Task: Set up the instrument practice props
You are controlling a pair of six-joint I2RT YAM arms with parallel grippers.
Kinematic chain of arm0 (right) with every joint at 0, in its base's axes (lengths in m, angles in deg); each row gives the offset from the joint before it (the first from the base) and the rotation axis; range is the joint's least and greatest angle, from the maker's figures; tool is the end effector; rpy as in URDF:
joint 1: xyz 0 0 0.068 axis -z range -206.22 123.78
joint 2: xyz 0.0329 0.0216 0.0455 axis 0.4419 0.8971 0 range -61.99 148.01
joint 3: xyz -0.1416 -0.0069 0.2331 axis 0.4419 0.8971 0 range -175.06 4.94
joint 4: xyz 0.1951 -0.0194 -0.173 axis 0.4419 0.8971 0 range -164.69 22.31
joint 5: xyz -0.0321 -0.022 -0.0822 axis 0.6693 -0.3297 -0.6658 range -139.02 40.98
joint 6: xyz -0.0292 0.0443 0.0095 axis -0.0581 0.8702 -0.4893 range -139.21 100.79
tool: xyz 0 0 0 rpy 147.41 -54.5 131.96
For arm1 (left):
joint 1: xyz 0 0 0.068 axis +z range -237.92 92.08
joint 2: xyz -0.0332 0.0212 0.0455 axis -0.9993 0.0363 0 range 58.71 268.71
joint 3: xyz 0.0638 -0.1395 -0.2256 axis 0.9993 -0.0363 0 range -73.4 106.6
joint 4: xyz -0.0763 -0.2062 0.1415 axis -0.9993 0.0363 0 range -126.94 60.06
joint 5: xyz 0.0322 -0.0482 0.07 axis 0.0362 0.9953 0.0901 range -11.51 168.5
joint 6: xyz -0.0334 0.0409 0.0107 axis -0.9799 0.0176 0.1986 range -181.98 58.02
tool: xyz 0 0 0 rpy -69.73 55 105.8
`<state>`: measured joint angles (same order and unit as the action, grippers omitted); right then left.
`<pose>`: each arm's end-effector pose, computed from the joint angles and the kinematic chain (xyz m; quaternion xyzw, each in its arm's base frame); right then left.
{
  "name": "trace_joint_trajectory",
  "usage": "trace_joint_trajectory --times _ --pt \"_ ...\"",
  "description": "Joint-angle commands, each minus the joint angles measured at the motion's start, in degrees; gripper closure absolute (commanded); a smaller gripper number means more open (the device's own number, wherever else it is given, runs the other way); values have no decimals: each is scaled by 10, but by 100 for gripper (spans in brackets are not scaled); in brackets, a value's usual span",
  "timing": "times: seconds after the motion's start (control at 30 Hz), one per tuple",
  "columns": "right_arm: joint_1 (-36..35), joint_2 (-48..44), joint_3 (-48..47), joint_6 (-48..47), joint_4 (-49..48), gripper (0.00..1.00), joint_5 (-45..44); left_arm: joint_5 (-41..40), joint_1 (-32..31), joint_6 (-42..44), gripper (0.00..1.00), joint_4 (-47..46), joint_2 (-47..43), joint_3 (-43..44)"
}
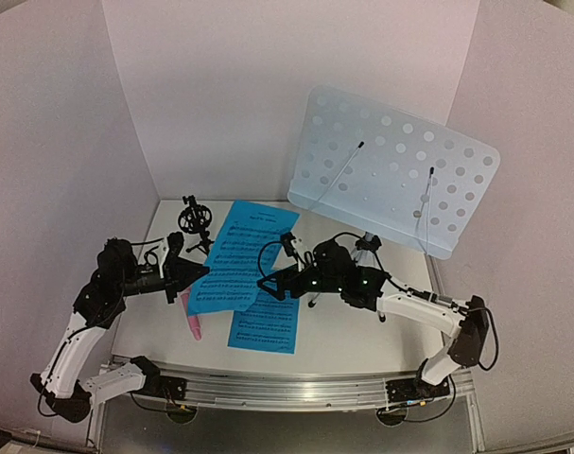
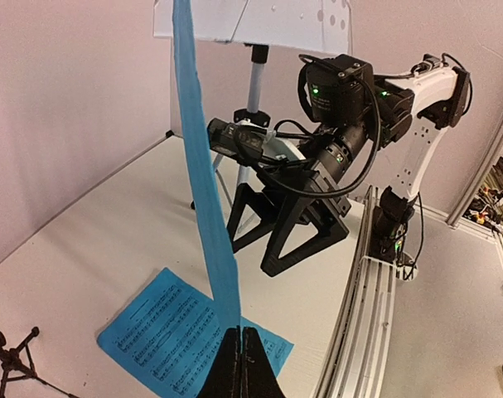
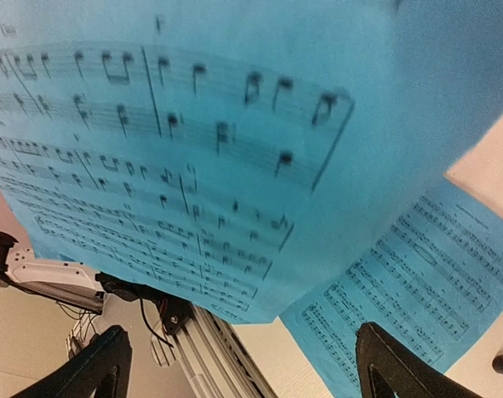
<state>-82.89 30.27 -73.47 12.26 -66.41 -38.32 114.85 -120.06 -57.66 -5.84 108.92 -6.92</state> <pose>0.2053 0.3242 0.3358 -0.2309 0.7949 0.4422 0.3455 0.1315 -0.1076 0.4164 0.4162 0.6556 -0.3794 0.5031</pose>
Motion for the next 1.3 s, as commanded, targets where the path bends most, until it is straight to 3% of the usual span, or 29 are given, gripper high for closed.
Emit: trace_joint_trajectory --times 0.0,0.27,0.47,0.63,0.9,1.0,1.13,1.2,1.27 --pt "-2 -30 -16 -34 -61 8 24 40 2 26 100 77 -2 58" --pt "0 -22 21 -67 -209 8 50 42 3 14 100 90 -34 72" --pt "0 -6 13 -54 -237 12 93 34 2 27 100 80 -61 58" --pt "0 17 -12 -20 -280 32 153 27 2 7 100 45 -82 31" --pt "-2 28 -26 31 -309 93 181 -15 2 -27 100 31 -99 17" --pt "-4 19 -27 33 -309 100 175 -32 2 -42 100 22 -100 14" --pt "-7 1 -33 28 -279 100 163 -68 2 -62 100 13 -106 6" --pt "-13 -6 -54 8 -229 100 155 -78 2 -62 97 8 -107 3" --pt "-18 -13 -82 -23 -172 100 143 -86 2 -61 88 2 -105 2"
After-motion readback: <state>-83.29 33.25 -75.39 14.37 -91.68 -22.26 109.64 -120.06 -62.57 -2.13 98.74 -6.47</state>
